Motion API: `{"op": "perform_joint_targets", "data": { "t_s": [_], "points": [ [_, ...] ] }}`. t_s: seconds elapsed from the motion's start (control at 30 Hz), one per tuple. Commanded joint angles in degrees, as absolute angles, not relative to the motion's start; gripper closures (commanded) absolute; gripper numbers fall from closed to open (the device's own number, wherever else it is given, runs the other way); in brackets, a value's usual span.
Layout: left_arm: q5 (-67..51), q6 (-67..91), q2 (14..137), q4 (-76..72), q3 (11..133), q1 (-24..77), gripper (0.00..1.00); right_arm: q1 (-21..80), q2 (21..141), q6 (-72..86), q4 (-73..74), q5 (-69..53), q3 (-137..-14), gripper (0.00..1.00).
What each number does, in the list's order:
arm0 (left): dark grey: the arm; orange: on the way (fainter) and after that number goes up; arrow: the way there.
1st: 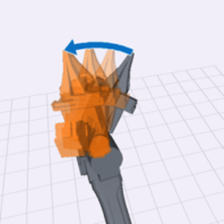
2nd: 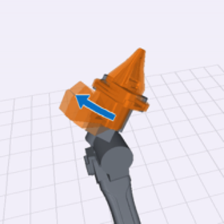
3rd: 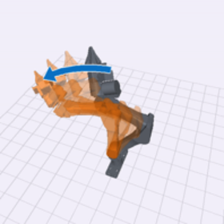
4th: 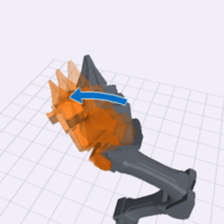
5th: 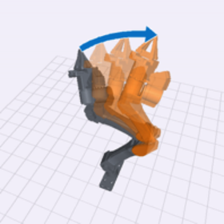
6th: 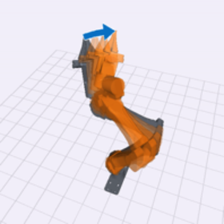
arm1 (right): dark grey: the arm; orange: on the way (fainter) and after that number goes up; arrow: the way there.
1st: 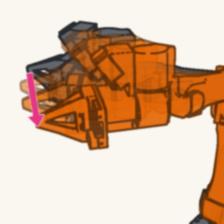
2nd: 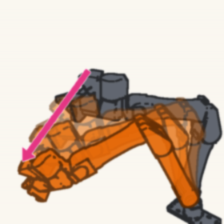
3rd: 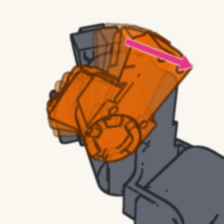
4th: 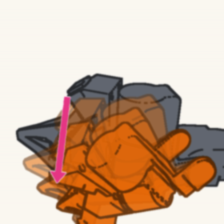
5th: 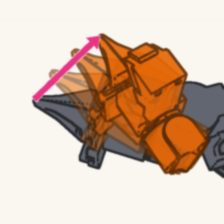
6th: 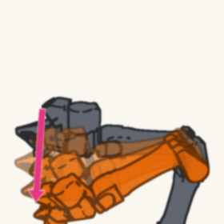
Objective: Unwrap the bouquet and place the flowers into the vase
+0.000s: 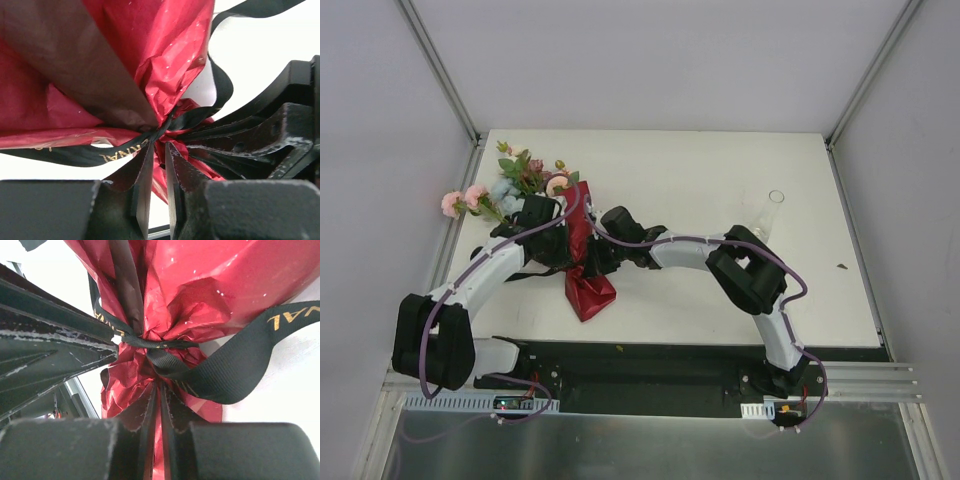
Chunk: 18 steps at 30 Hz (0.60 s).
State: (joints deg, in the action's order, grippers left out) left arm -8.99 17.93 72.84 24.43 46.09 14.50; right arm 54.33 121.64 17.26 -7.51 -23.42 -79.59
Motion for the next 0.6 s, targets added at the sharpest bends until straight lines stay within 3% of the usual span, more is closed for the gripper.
{"op": "perform_joint_targets", "data": {
  "t_s": [0.0, 0.57],
  "points": [
    [-4.05, 14.59, 75.14, 27.77, 50.45, 16.52, 0.85, 53.53, 120.76, 15.82, -6.33, -22.50, -78.57, 0.91],
    [-2.56, 11.78, 83.58, 31.46, 55.55, 20.83, 0.83, 53.44, 120.32, 15.91, -6.33, -22.67, -78.49, 0.91]
  ]
}}
